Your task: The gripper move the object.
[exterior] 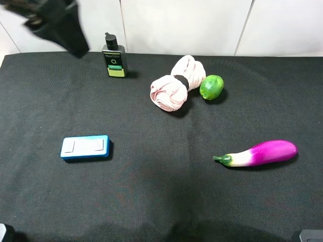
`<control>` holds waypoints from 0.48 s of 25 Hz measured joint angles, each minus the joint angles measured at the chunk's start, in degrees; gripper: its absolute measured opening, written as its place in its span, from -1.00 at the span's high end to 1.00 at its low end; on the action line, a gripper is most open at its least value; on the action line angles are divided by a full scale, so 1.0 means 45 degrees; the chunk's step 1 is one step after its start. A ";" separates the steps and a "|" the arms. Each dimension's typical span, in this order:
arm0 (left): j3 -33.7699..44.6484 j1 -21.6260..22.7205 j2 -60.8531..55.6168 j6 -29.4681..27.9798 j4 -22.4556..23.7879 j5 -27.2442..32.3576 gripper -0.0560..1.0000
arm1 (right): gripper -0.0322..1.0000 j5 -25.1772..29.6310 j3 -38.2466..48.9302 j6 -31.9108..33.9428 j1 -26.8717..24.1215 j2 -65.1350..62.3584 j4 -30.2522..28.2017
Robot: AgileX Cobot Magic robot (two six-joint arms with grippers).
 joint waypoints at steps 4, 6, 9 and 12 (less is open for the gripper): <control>0.0851 0.0000 -0.1369 0.0224 0.0055 0.0007 -0.87 | -0.41 0.0000 0.0000 0.0000 0.0000 0.0000 0.0000; 0.1155 0.0000 -0.1969 0.0634 0.0101 0.0015 -0.87 | -0.41 0.0000 0.0000 0.0000 0.0000 0.0000 0.0000; 0.1573 0.0000 -0.2861 0.1211 0.0118 0.0015 -0.87 | -0.41 0.0000 0.0000 0.0000 0.0000 0.0000 0.0000; 0.2115 0.0000 -0.3625 0.1351 0.0129 0.0015 -0.88 | -0.41 0.0000 0.0000 0.0000 0.0000 0.0000 0.0000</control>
